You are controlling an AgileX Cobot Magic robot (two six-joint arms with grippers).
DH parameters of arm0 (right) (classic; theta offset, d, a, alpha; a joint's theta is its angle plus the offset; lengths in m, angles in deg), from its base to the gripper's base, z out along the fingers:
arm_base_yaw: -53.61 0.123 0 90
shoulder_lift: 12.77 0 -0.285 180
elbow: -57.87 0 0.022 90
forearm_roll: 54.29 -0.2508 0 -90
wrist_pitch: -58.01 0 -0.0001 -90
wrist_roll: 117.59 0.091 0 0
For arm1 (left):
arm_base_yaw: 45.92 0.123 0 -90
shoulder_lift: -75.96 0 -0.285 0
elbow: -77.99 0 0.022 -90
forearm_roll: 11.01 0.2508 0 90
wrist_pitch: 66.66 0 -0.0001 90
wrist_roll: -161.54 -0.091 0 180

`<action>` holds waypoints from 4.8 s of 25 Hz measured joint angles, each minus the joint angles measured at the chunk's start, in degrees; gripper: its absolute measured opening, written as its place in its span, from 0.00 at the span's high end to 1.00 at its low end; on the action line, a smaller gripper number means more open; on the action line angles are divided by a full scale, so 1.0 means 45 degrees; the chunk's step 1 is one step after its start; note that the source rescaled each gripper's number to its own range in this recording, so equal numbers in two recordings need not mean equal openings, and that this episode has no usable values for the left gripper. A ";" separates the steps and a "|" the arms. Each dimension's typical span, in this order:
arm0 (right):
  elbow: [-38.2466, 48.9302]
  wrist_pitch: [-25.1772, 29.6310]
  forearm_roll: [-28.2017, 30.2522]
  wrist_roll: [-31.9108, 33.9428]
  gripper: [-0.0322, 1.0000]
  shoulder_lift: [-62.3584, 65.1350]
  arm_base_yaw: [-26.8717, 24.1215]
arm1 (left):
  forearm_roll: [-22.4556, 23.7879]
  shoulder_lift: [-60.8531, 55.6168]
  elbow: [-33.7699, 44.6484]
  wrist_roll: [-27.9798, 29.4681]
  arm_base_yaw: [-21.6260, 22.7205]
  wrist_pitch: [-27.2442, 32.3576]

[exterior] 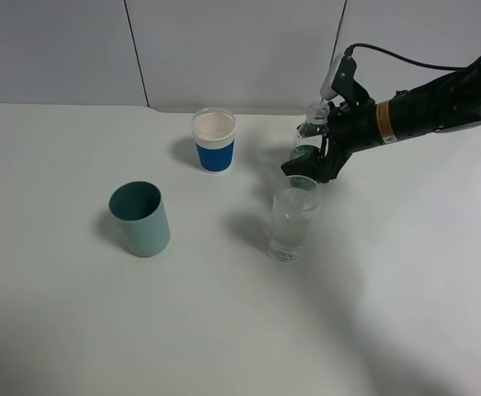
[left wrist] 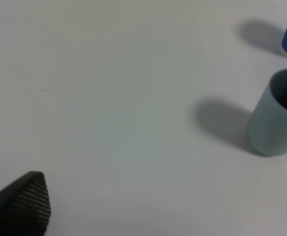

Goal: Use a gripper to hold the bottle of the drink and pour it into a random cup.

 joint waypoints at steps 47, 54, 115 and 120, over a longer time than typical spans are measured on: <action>0.0000 1.0944 -0.9588 -0.1255 0.11 1.0253 -0.1781 | 0.0012 0.0000 0.0000 0.0000 0.0000 0.0000; 0.0000 1.5246 -1.4961 -0.7418 0.12 1.2085 -0.1781 | 0.0012 0.0000 0.0000 0.0000 0.0000 0.0000; 0.7729 2.3452 -2.1055 -1.1200 0.12 2.5381 -0.1781 | 0.0012 0.0000 0.0000 0.0000 0.0000 0.0000; 0.7729 2.3452 -2.1055 -1.1200 0.12 2.5381 -0.1781 | 0.0012 0.0000 0.0000 0.0000 0.0000 0.0000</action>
